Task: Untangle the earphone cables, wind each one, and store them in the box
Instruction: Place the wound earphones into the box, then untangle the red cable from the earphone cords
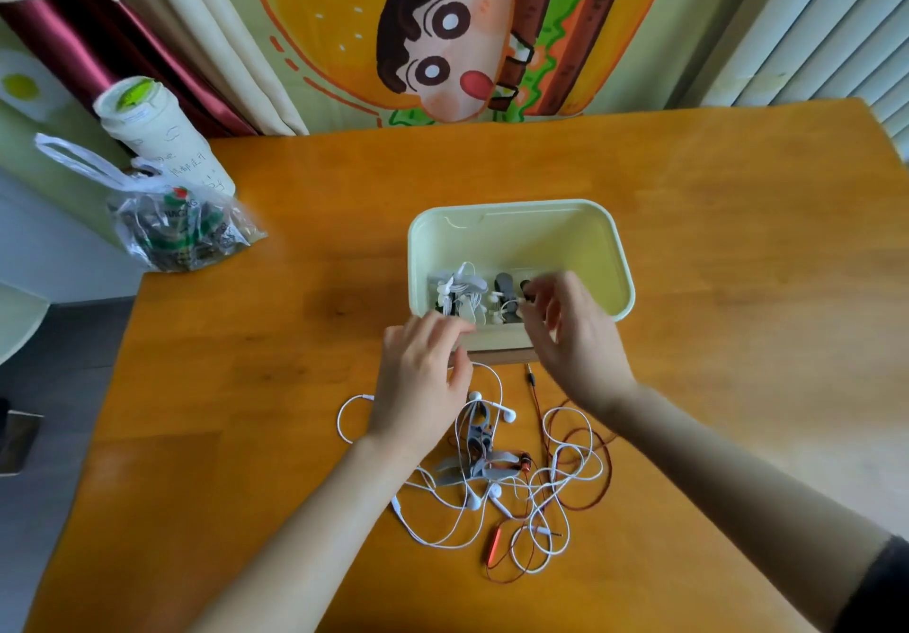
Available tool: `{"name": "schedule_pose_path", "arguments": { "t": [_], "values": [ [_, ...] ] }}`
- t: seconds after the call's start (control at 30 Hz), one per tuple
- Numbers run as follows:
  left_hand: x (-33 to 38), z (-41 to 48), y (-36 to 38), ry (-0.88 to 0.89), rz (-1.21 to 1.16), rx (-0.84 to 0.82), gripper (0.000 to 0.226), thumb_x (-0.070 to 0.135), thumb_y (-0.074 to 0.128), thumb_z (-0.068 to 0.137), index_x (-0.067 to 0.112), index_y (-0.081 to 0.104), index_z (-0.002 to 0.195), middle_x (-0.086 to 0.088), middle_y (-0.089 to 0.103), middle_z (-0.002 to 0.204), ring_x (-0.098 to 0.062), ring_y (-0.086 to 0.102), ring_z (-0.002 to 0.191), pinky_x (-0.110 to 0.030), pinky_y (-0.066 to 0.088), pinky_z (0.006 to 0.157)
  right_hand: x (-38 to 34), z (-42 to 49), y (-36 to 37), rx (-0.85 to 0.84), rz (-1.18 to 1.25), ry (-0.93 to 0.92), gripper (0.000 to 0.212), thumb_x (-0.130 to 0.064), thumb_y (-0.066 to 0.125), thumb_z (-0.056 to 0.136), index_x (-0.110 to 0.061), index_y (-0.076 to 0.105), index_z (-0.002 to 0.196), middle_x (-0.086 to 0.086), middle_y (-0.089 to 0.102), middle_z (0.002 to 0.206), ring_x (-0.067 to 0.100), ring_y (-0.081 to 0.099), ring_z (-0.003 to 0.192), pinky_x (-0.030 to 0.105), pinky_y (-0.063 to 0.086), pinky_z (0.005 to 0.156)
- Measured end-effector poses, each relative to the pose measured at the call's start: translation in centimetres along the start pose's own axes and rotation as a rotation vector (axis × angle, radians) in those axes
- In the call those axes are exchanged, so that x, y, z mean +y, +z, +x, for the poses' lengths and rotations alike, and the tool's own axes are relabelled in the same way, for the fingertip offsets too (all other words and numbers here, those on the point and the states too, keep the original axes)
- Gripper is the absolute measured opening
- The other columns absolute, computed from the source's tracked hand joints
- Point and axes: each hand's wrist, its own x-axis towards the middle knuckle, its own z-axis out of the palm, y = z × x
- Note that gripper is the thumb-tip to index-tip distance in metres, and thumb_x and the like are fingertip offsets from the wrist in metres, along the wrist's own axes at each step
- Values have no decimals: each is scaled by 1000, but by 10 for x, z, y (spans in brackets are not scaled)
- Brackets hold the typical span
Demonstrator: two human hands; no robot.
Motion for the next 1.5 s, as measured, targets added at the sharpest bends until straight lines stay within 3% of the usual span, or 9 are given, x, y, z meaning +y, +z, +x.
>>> {"name": "schedule_pose_path", "arguments": {
  "t": [0.1,0.23,0.33,0.53,0.87,1.0,1.1,1.2,1.5],
  "values": [
    [1,-30,7,-76,-12,-262,11,15,55,89,15,62,98,3,60,94,-16,57,88,-25,42,74,17,-47,17,-212,-64,45,12,-19,55,93,-12,54,103,-8,53,86,7,52,68,27,49,57],
    [-2,-65,33,-326,51,-738,41,40,51,95,21,45,131,2,50,128,-18,52,112,-27,47,88,26,-79,44,-648,-89,354,27,-35,45,98,-17,51,117,-1,61,109,12,60,89,30,54,79],
    [0,-72,42,-430,-8,-765,45,42,53,94,20,43,132,-1,54,131,-20,54,116,-33,49,92,16,-91,64,-818,-20,579,45,-45,46,95,-15,41,129,4,65,109,15,65,87,30,57,75],
    [-3,-78,44,-584,-139,-715,41,36,69,85,23,49,119,-2,63,116,-22,60,105,-38,52,90,9,-95,77,-622,124,782,36,-23,54,94,-10,48,127,6,64,104,14,62,81,20,52,65],
    [-5,-79,39,-689,-467,-607,31,33,64,89,14,64,113,-1,65,103,-14,59,94,-19,46,72,-1,-94,47,-508,168,674,29,-16,52,93,-10,52,122,5,62,104,13,57,79,18,45,61],
    [-4,-67,27,-668,-437,-344,26,28,61,92,18,63,116,1,50,112,-10,45,107,-17,37,90,-1,-93,28,-574,122,565,29,-14,51,94,-11,52,123,1,60,97,15,60,81,17,49,63],
    [2,-59,23,-646,-454,-421,31,38,58,92,23,62,119,0,49,117,-12,43,114,-25,37,100,-5,-93,21,-555,123,490,30,-13,53,93,-12,54,123,-1,62,95,13,61,81,15,49,65],
    [12,-55,20,-638,-566,-520,27,34,59,92,20,62,115,0,64,109,-12,59,101,-16,47,77,-11,-95,17,-537,155,420,31,-15,53,94,-14,54,124,-4,63,94,9,62,80,12,49,65],
    [17,-58,13,-749,-870,-407,9,16,57,94,22,62,97,-5,70,98,-19,67,91,-18,53,69,-4,-92,-1,-394,185,398,22,-5,53,93,-9,65,111,-1,67,88,0,63,74,7,49,67]
  ]
}}
